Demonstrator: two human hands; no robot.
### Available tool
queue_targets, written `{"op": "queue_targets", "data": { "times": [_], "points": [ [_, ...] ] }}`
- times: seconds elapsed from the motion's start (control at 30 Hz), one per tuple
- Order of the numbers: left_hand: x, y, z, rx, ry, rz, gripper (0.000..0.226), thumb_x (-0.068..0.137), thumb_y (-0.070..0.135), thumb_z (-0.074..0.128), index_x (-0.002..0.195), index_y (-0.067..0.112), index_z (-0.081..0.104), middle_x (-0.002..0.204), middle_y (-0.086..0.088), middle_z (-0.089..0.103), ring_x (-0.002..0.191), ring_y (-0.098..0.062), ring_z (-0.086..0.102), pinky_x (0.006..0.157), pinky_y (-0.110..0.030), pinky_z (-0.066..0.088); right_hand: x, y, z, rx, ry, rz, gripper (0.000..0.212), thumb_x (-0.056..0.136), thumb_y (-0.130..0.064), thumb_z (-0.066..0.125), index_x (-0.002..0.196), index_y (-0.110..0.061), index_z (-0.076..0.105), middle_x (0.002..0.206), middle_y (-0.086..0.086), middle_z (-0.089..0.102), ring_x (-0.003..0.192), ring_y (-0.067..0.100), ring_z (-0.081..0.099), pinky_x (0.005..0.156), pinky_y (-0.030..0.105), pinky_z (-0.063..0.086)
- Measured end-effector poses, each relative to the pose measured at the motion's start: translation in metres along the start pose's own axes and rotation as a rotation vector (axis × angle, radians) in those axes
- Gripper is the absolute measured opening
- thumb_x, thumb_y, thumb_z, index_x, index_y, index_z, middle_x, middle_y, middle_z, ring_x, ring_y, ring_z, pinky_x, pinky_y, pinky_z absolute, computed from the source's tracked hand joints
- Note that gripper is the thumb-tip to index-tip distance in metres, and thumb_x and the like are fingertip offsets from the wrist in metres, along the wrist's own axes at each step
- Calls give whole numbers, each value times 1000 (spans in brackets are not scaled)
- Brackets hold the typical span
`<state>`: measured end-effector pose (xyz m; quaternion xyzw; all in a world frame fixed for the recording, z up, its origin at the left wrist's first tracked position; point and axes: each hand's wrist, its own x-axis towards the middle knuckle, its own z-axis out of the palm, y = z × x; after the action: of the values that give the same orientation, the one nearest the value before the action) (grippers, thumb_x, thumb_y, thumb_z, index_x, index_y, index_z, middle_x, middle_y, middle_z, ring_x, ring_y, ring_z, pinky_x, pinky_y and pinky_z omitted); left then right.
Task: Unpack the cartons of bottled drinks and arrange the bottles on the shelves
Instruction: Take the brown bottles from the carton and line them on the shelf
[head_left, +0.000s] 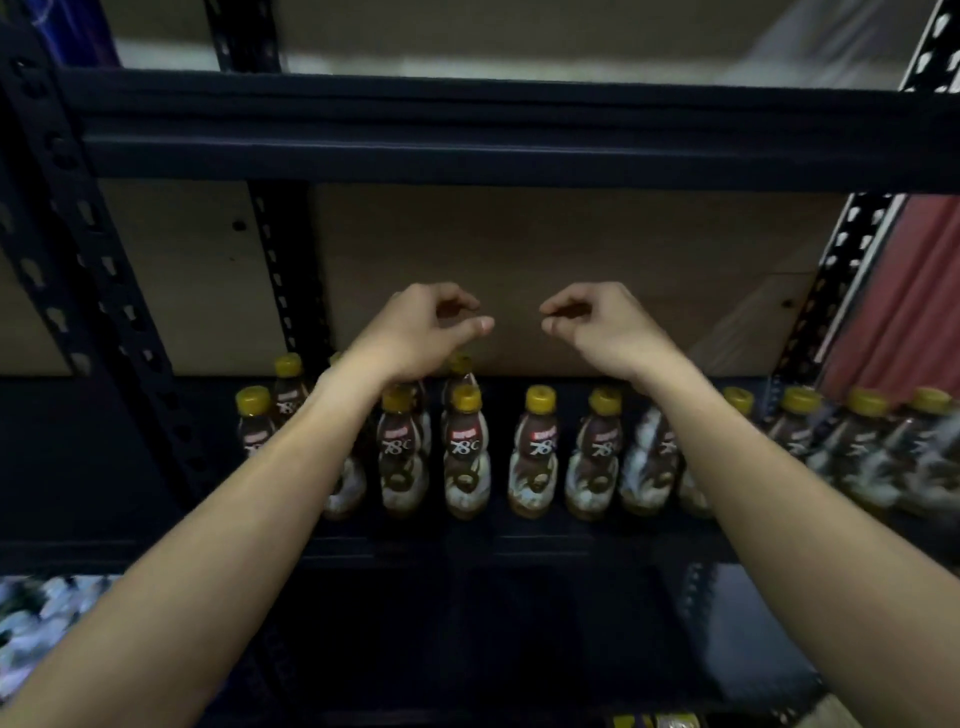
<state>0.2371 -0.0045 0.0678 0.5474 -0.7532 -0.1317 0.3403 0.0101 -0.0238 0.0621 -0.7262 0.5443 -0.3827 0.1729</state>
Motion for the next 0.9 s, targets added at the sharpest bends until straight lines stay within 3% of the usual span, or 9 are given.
{"op": "queue_targets", "data": {
  "times": [0.13,0.23,0.33,0.47,0.73,0.9],
  "points": [
    [-18,47,44,-60,41,142,38,90,45,66,122,24,67,133,8,62,124,-7,54,107,-25,40,-45,19,-52,43,85,-28,15,93,-14,67,99,-27,73,94,-10,71,88,1,64,84,17,47],
    [-35,86,82,-145,45,216,31,90,41,67,117,24,69,123,12,67,116,-1,58,104,-25,44,-85,37,-86,25,128,4,13,94,-17,67,102,-25,73,90,-15,69,79,-7,62,74,11,45],
    [-46,116,120,-300,4,212,22,91,36,69,110,25,71,109,16,70,102,5,63,94,-23,51,-126,61,-109,41,189,67,11,94,-17,67,102,-22,74,92,-9,71,81,0,65,69,14,49],
    [-66,149,189,-445,-152,184,14,91,29,70,103,23,73,99,10,74,92,-2,69,79,-30,57,-187,105,-133,10,209,187,14,95,-11,65,101,-20,74,91,-7,72,80,-1,64,70,11,46],
    [-114,163,318,-484,-477,103,12,89,28,72,100,24,72,93,10,74,89,-1,69,88,-33,57,-288,199,-134,14,208,464,14,94,-12,65,103,-18,75,92,-10,72,89,6,67,81,24,51],
    [-129,159,397,-409,-714,117,21,89,33,71,107,22,72,99,11,73,94,1,68,91,-32,55,-337,250,-116,-10,177,655,25,94,-3,58,111,-15,73,99,-8,68,92,4,62,77,3,44]
  ]
}}
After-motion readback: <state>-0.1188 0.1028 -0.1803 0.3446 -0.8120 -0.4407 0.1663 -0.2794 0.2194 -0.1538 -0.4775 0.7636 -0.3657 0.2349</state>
